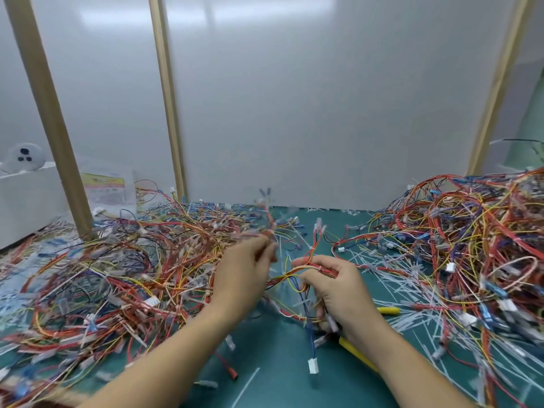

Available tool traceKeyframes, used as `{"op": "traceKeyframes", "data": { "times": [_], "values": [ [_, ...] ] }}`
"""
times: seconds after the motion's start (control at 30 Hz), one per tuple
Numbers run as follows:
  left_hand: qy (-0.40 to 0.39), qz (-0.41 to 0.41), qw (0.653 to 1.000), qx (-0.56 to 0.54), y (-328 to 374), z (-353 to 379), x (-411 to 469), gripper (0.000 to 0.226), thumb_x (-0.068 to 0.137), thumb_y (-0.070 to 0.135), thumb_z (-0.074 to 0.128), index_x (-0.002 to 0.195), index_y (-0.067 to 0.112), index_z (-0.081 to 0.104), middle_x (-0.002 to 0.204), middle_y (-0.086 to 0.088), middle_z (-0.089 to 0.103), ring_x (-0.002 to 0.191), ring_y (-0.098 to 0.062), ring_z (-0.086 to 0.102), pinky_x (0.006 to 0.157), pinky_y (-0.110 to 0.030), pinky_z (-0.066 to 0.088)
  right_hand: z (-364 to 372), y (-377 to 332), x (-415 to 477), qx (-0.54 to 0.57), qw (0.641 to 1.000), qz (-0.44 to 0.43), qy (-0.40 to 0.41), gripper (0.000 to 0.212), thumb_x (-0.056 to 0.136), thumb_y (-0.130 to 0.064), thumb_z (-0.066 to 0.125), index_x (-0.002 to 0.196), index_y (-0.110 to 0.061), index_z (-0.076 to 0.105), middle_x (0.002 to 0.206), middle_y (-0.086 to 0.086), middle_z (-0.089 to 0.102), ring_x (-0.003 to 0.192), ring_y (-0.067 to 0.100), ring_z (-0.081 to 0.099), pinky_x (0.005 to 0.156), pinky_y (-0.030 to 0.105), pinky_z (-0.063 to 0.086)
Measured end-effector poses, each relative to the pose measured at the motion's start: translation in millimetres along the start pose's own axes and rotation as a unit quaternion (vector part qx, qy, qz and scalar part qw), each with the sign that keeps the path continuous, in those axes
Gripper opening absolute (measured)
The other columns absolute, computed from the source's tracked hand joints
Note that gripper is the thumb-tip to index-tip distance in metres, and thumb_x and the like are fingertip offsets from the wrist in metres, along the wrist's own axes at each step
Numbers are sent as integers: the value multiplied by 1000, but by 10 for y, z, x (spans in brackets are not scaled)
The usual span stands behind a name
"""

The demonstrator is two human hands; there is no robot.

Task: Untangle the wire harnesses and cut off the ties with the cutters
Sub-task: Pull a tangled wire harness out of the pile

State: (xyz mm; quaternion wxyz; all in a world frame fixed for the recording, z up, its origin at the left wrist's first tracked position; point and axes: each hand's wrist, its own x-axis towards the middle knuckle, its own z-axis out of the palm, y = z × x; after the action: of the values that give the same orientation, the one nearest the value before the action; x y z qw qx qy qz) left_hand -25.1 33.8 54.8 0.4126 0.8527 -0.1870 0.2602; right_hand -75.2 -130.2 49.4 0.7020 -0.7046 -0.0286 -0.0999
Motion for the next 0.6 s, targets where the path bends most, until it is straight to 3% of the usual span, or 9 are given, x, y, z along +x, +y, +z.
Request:
{"op": "traceKeyframes", "data": {
  "times": [0.07,0.13,0.3,0.37,0.47,0.57,0.6],
  "values": [
    [-12,82,991,106,7,-32,-119,24,98,28,60,78,17,67,77,5,68,76,-19,62,69,-38,52,-12,-4,9,5,1000,4,15,18,81,0,65,79,-13,77,59,-4,64,33,13,40,31,14,31],
    [-14,134,981,137,21,-76,-229,23,98,27,60,83,12,68,84,2,69,83,-22,62,72,-40,52,-14,-3,13,19,1000,10,10,16,83,-3,66,81,-14,78,67,-1,67,35,13,42,32,14,32],
    [-46,232,953,187,202,-29,-489,27,96,25,46,99,16,71,86,0,64,80,-26,61,59,-39,52,9,19,0,35,999,23,-5,3,84,-20,76,85,-20,78,63,5,61,45,13,49,35,18,35],
    [-57,240,946,211,229,-23,-533,21,89,17,55,102,16,71,87,-1,65,79,-26,63,58,-38,53,-1,15,2,42,999,24,-6,3,83,-20,76,85,-20,78,59,1,57,47,14,50,35,18,34],
    [-61,175,972,145,226,-60,-491,20,84,9,71,101,17,75,95,1,66,85,-21,63,69,-30,53,-14,-2,-5,47,999,20,-10,3,84,-21,76,85,-20,78,57,-3,56,44,10,47,35,19,34],
    [-30,2,1000,-8,154,-205,-266,17,94,19,66,107,15,76,109,7,65,98,-9,61,79,-5,40,-53,-34,25,97,995,10,25,7,88,-20,73,88,-16,78,57,-3,54,39,8,42,33,20,35],
    [-29,-48,998,-21,72,-280,-150,21,95,24,65,112,14,74,117,4,63,105,-10,60,83,-6,39,-84,-58,42,125,991,6,47,9,88,-22,73,91,-14,77,57,-4,53,39,6,42,33,20,35]
  ]
}}
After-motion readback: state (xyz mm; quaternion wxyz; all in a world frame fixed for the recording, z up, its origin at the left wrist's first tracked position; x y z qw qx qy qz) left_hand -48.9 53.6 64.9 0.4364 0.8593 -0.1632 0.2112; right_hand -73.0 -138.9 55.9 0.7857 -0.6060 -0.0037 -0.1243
